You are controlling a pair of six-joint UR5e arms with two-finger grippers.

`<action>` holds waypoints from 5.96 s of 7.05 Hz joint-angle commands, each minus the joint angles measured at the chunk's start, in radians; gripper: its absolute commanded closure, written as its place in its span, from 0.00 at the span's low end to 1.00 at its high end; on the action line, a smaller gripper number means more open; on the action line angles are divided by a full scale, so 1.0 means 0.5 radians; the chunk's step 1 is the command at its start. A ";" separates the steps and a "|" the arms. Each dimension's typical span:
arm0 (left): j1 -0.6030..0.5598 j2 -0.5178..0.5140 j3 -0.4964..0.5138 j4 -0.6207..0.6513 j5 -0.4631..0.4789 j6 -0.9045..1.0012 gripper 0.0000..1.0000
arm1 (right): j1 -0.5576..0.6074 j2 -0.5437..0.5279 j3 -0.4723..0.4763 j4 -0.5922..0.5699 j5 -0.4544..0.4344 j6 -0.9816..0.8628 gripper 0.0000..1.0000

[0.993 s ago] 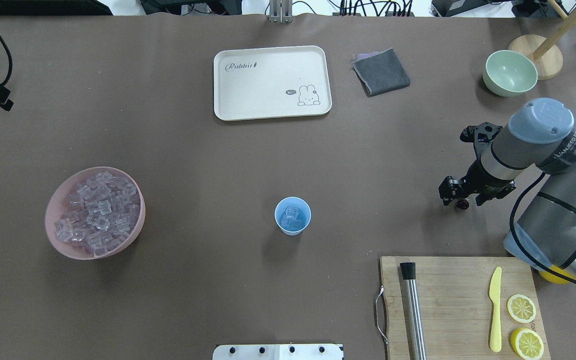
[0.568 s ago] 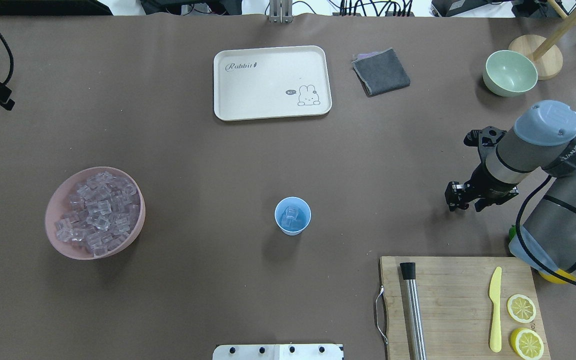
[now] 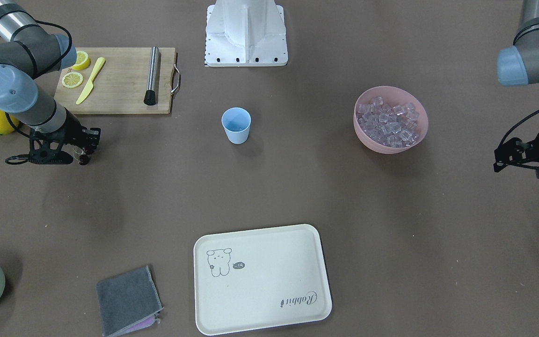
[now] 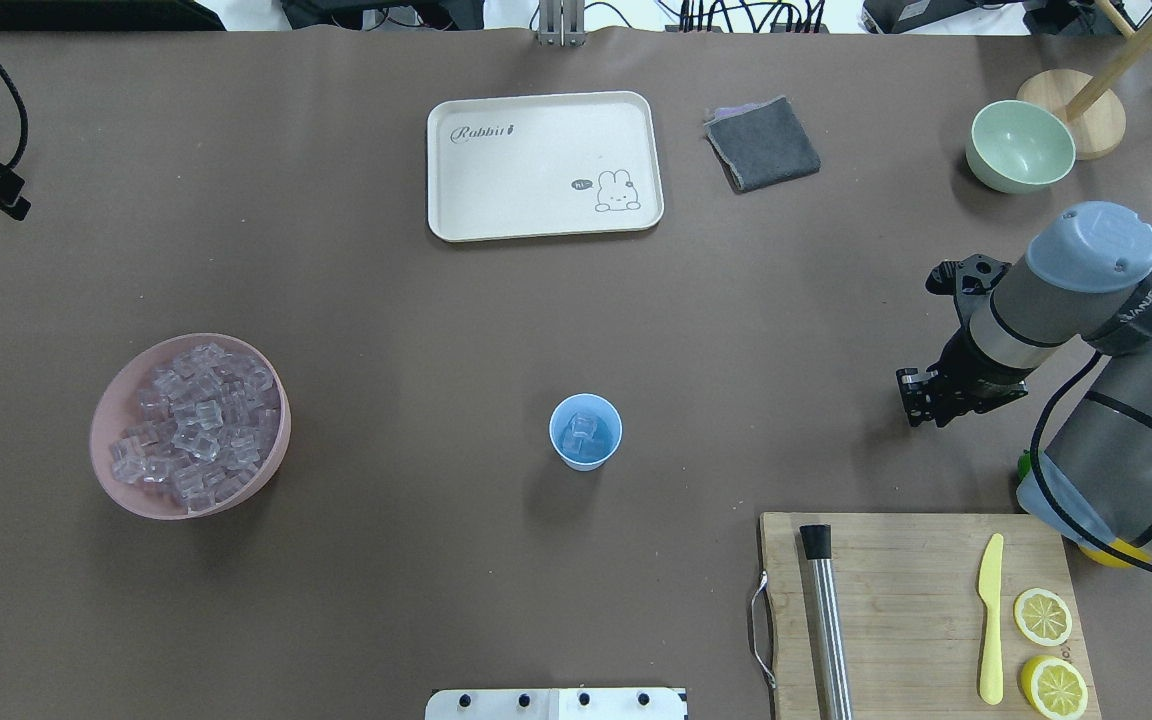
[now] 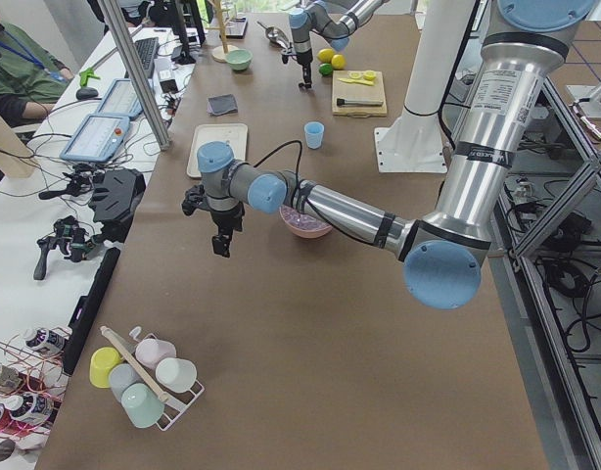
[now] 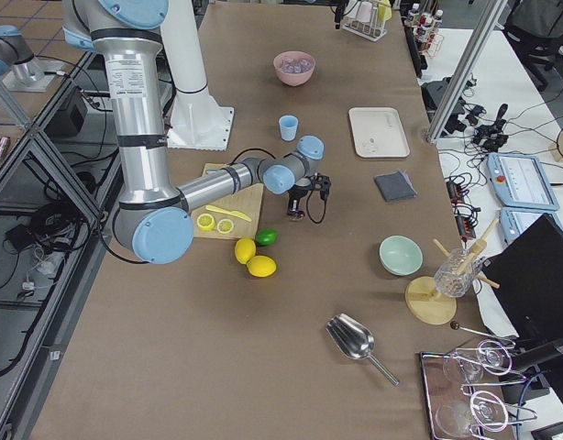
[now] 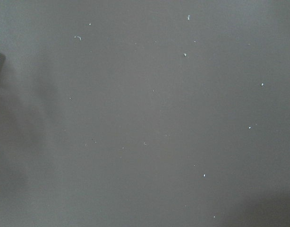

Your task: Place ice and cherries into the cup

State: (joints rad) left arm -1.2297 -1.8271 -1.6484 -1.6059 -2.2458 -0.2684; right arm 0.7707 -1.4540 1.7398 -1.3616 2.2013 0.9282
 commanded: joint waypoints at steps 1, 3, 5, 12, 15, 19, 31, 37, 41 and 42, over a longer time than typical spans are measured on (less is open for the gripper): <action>0.002 0.003 0.002 -0.003 0.000 0.003 0.03 | 0.005 0.009 0.006 0.002 0.003 -0.006 1.00; 0.002 0.006 -0.001 -0.003 0.000 0.000 0.03 | 0.090 0.024 0.012 -0.001 0.104 0.000 1.00; 0.002 0.006 -0.004 0.000 -0.003 0.000 0.03 | 0.152 0.256 0.048 -0.214 0.242 0.042 1.00; 0.005 -0.006 0.008 0.009 -0.043 -0.006 0.03 | -0.022 0.907 -0.187 0.115 0.696 0.612 1.00; 0.011 -0.006 0.008 0.009 -0.043 -0.006 0.03 | -0.228 1.196 -0.408 0.174 0.669 0.687 1.00; 0.017 -0.006 0.035 -0.003 -0.043 -0.003 0.03 | -0.302 1.169 -0.409 0.174 0.675 0.687 0.92; -0.435 0.052 0.240 0.196 -0.101 0.396 0.06 | 0.485 0.376 -0.045 0.146 0.325 0.259 0.00; -0.697 0.055 0.450 0.279 -0.098 0.779 0.03 | 1.620 0.058 -0.060 -1.112 0.098 -2.134 0.00; -0.701 0.059 0.419 0.239 -0.098 0.767 0.03 | 1.876 0.012 -0.317 -1.090 0.117 -2.157 0.00; -0.701 0.062 0.413 0.239 -0.101 0.770 0.02 | 1.873 0.024 -0.335 -1.084 0.101 -2.136 0.00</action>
State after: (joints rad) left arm -1.5799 -1.7972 -1.4383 -1.4861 -2.2953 0.1162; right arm 1.7032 -1.4419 1.5818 -1.9065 2.2583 -0.1493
